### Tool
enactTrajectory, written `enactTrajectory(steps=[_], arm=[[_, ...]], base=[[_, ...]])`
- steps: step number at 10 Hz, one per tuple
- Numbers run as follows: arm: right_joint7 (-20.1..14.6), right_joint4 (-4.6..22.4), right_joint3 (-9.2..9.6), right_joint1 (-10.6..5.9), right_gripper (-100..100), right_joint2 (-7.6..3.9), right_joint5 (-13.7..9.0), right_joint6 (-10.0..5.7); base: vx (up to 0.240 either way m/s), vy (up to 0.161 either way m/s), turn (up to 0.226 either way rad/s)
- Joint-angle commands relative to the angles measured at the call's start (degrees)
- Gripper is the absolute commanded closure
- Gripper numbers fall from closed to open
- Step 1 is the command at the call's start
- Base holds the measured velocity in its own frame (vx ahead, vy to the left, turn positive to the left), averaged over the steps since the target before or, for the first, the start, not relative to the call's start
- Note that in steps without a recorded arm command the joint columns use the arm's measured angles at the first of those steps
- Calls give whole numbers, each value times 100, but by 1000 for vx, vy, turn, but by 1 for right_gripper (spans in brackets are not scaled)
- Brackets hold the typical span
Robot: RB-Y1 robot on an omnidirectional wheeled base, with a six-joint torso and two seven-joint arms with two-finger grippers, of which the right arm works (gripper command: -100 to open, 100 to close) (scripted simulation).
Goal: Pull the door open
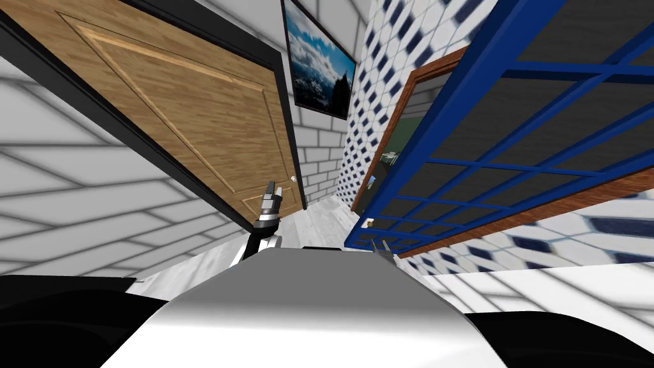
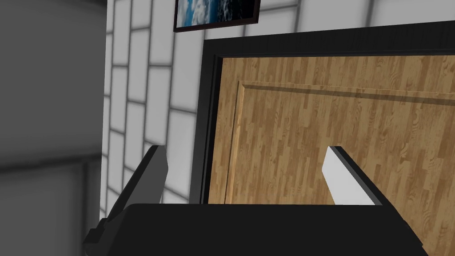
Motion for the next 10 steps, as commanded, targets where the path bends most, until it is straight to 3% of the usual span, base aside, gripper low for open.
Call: enactTrajectory(steps=[1,3,4,5,10], arm=[[28,18,-28,-87,-100,25,-23,72],[72,27,-69,-200,-100,73,-57,176],[57,74,-53,-189,-100,73,-44,115],[57,74,-53,-189,100,73,-44,115],[57,74,-53,-189,100,73,-44,115]], base=[[248,-20,66],[234,-53,64],[114,-33,17],[-7,2,-8],[-22,5,0]])
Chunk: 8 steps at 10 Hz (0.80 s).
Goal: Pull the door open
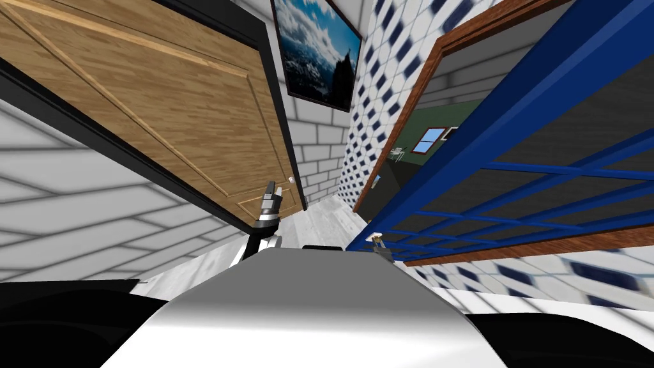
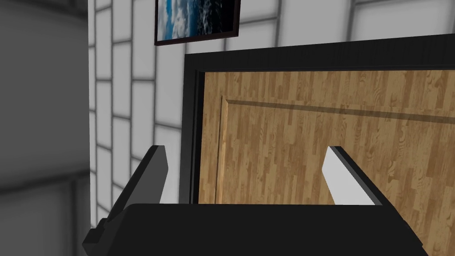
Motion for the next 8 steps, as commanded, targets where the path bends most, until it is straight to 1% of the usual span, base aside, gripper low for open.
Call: enactTrajectory(steps=[1,3,8], arm=[[-42,39,34,-12,100,-35,31,-54],[-80,75,64,-24,100,-66,60,-102],[-237,223,190,-70,100,-196,178,-303]], base=[[-114,-23,121],[-174,-56,108],[-199,-49,127]])
